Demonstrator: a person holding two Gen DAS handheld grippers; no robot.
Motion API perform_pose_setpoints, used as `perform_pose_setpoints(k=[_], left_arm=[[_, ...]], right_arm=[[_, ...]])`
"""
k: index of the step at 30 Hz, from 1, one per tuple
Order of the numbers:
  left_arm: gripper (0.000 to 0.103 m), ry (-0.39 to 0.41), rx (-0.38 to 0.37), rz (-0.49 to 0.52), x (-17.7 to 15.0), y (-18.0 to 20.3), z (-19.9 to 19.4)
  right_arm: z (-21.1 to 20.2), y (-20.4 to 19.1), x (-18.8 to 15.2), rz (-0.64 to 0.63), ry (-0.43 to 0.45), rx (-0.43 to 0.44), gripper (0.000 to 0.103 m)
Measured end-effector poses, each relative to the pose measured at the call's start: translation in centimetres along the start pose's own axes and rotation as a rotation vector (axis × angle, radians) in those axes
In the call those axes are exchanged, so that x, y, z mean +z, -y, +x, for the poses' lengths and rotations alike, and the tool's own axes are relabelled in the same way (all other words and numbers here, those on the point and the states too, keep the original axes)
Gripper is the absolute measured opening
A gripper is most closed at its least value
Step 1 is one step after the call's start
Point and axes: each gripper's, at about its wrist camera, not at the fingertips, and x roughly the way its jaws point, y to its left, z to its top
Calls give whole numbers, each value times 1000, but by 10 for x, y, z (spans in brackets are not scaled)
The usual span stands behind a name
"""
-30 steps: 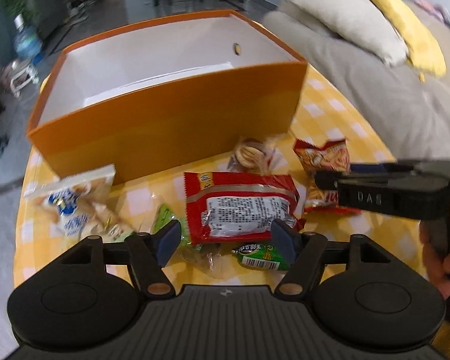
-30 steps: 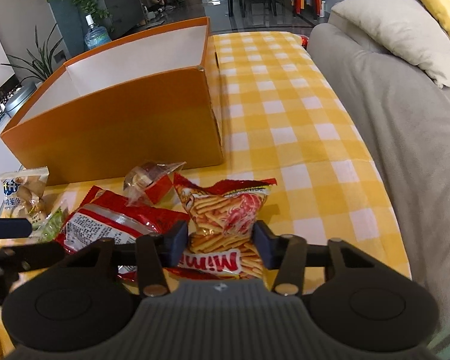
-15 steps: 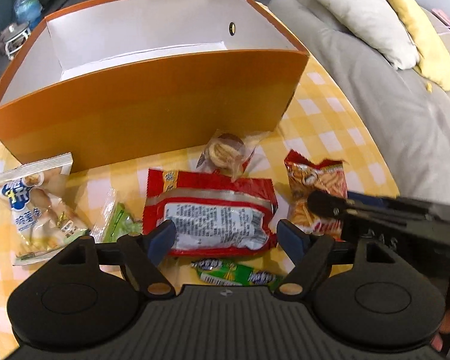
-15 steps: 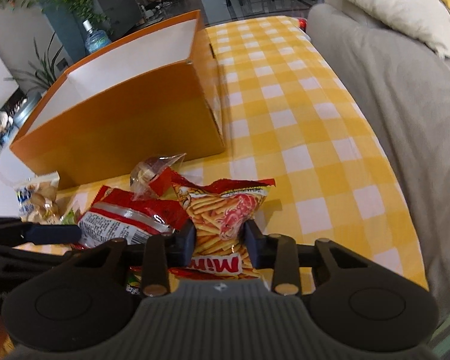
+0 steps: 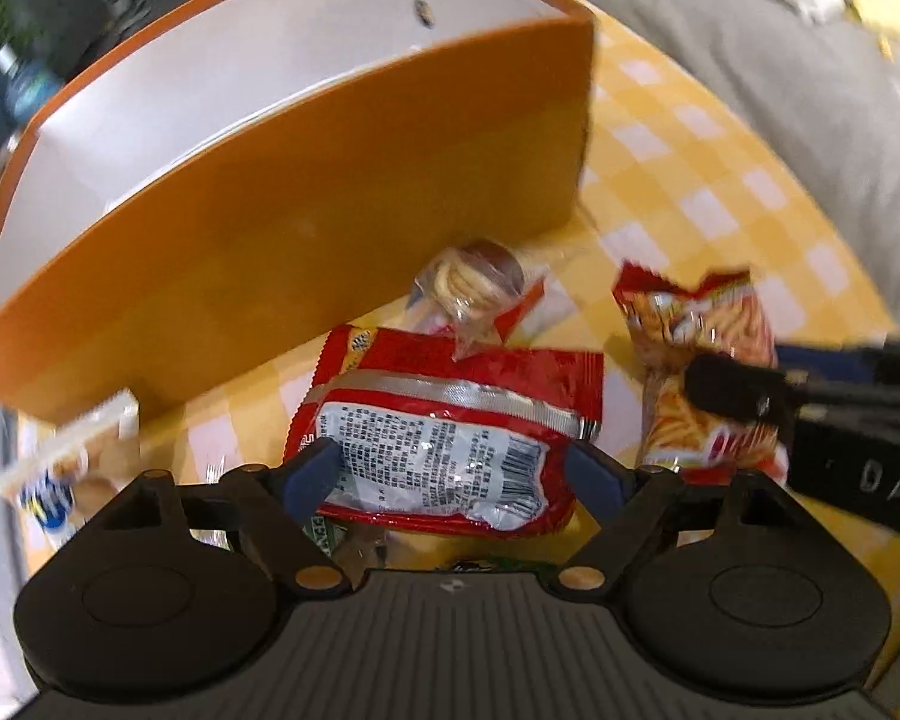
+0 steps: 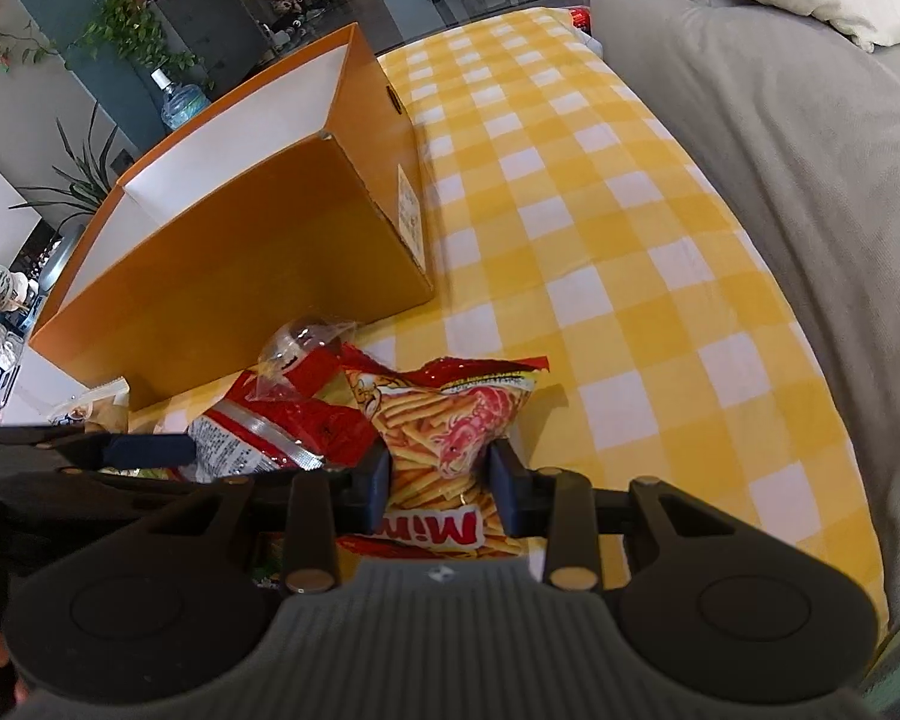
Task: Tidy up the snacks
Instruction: 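Lower the right tool onto the red Mimi snack bag and grasp it, then grasp the red-and-white snack bag with left tool while right tool holds Mimi bag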
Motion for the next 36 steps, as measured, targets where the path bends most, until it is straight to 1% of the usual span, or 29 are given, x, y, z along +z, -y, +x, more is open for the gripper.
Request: perform_pose_setpoints(k=[2,6,9,11,14,16,19,20,22,23,25,26,27,29,30,36], left_arm=[[103,-6,7,30,0,3,3],[103,-14,7,30,-1,4,7],[102,-15,20,69,-2,10,10],[103,4,37,101,-3,14,10],[101,-1,11,77,-3,8,11],[99,0,13,80,-3,7,11],[90,3,27,75,-2,6,9],[83,4,28,72,-2,7,8],[81,12,28,58,-4,6,3],[76,16,25,50,-5,5,1],[73,27,23,35,-6,4,-3],[70,30,21,24,-7,2,-7],[61,38,18,14,-8,0,-11],[59,56,19,6,-8,-1,-18],[53,66,20,4,-9,-2,-21],[50,113,37,-19,-12,-6,-39]], right_arm=[[0,1,0,6,-2,3,32],[1,2,1,13,-4,6,32],[1,2,1,9,-5,5,33],[2,1,1,3,-6,4,33],[2,0,0,-7,-6,2,33],[2,0,0,-8,-6,2,33],[4,0,1,-5,-7,3,33],[4,1,1,-5,-7,3,33],[3,0,1,-7,-5,3,32],[3,0,1,-8,-4,2,32],[2,-1,1,-13,-1,1,32],[2,-2,0,-17,0,0,31],[1,-2,0,-19,1,-1,31],[0,-3,0,-24,2,-3,31],[0,-4,0,-26,4,-5,31],[-3,-5,-1,-38,11,-10,31]])
